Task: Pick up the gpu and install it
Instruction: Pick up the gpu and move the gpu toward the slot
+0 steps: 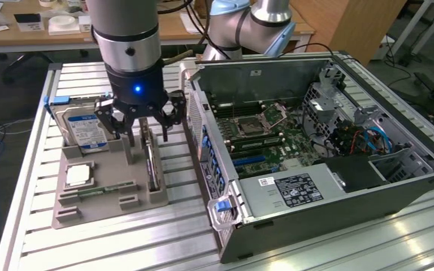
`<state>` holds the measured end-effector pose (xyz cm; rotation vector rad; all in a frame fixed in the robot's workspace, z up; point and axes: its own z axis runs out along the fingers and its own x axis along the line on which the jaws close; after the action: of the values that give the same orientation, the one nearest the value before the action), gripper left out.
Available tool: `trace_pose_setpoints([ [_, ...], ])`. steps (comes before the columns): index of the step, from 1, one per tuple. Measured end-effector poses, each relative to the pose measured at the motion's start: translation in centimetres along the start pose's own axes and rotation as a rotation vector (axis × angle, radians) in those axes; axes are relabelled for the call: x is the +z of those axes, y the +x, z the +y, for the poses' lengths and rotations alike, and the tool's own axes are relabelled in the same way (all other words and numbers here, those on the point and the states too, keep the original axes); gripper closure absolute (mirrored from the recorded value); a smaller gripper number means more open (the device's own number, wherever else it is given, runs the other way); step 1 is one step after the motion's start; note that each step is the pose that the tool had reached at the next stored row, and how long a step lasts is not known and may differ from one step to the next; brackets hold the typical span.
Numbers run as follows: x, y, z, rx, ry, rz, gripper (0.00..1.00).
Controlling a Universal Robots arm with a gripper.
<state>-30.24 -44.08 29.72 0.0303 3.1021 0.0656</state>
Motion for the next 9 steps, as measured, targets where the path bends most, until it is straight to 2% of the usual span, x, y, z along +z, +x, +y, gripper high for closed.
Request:
trace_pose_setpoints([
  [9,1.42,0.0,-0.19,0.0,-0.0001,-0.0001,0.35],
])
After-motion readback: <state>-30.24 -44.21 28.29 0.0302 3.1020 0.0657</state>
